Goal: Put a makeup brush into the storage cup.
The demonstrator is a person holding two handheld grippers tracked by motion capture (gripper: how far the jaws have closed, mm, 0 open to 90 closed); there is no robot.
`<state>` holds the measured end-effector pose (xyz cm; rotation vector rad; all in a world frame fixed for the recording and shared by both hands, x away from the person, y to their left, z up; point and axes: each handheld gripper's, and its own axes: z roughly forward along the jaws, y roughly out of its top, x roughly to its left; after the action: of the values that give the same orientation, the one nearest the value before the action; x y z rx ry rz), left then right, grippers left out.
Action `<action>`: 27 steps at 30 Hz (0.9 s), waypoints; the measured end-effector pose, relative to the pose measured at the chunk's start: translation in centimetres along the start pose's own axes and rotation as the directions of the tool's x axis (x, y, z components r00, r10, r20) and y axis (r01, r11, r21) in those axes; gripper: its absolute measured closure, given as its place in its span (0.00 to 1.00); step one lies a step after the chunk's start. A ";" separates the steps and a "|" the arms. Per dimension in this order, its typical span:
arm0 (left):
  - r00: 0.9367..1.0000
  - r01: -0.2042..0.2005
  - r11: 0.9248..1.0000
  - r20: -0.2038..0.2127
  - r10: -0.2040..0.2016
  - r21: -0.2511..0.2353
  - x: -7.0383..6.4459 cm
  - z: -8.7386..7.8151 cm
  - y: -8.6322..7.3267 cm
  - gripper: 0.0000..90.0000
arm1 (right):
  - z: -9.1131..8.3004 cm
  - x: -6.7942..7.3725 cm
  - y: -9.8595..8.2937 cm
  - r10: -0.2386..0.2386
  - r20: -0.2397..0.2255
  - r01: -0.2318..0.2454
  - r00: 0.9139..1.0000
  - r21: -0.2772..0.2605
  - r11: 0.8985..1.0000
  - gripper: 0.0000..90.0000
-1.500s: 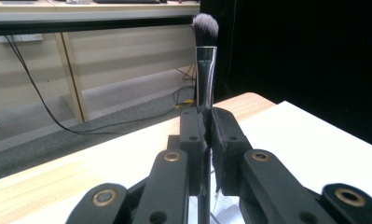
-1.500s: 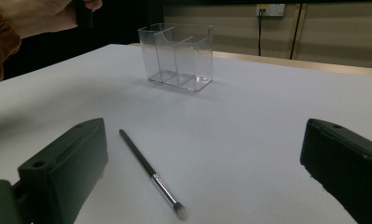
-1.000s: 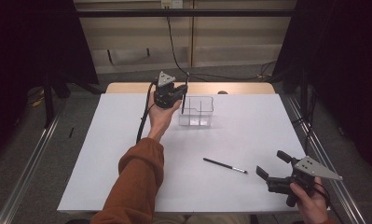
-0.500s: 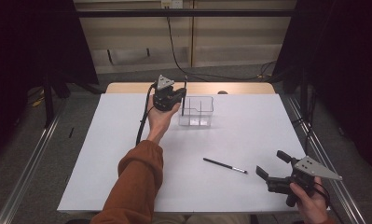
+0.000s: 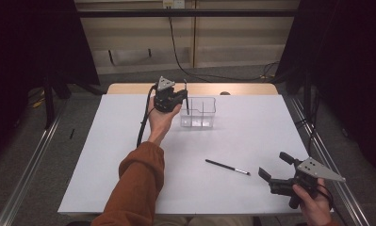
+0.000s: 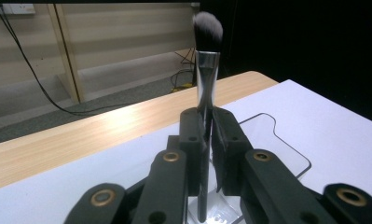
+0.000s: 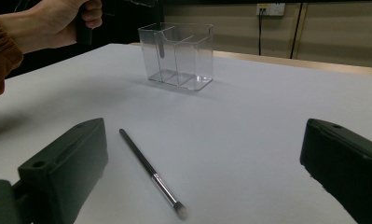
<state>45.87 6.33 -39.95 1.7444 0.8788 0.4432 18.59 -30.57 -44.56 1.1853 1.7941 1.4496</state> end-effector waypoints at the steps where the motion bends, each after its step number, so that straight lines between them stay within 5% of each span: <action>1: 1.000 -0.003 1.000 0.000 0.003 0.005 0.1 0.0 0.0 0.90 | 0.0 0.0 0.0 0.001 0.000 -0.001 1.000 0.000 1.000 0.00; 12: 1.000 0.019 1.000 -0.013 -0.019 0.010 0.4 -0.3 -0.4 0.69 | 0.0 0.0 0.0 0.001 0.001 -0.001 1.000 0.000 1.000 0.00; 27: 0.997 0.075 0.997 -0.005 -0.075 0.030 0.6 -1.3 -0.6 0.17 | 0.0 0.1 0.0 -0.006 -0.001 0.006 1.000 0.003 1.000 0.00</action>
<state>45.15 7.69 -40.11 1.7322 0.9550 0.3858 18.58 -30.52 -44.56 1.1802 1.7998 1.4450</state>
